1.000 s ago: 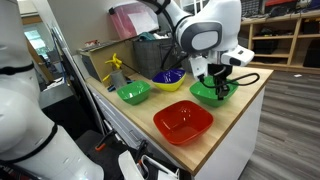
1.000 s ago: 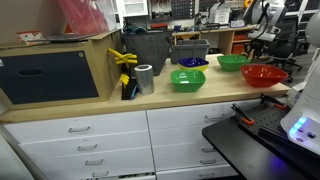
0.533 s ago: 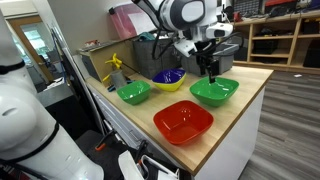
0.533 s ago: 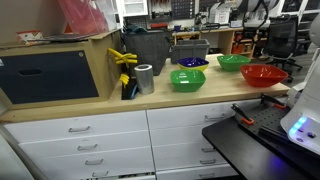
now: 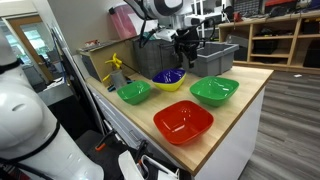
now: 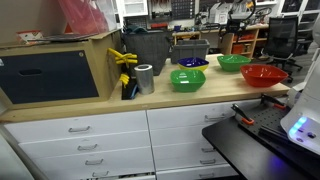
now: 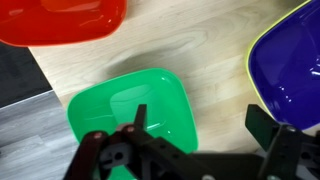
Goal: Pick up the green bowl from the stack of bowls and place it on the counter
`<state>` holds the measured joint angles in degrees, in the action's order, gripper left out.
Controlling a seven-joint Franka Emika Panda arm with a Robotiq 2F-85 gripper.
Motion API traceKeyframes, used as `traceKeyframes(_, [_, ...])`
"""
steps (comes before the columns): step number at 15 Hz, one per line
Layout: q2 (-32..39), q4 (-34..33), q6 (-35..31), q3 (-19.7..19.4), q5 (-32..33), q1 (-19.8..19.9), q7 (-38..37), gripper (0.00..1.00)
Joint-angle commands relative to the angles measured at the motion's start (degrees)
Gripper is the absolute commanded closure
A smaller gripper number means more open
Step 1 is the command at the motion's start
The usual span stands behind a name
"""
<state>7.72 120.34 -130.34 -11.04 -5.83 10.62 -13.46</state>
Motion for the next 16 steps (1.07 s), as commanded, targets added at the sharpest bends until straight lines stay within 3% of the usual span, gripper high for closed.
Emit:
traceKeyframes(1, [1.54, -3.22, 3.13, 1.45, 0.52, -1.3, 1.51, 0.0])
traceKeyframes(7, [4.57, -6.31, 3.79, 3.98, 0.8, -3.39, 2.8, 0.0])
traceKeyframes(16, [3.23, -13.24, 15.74, 6.42, 6.08, -6.79, 5.36, 0.0])
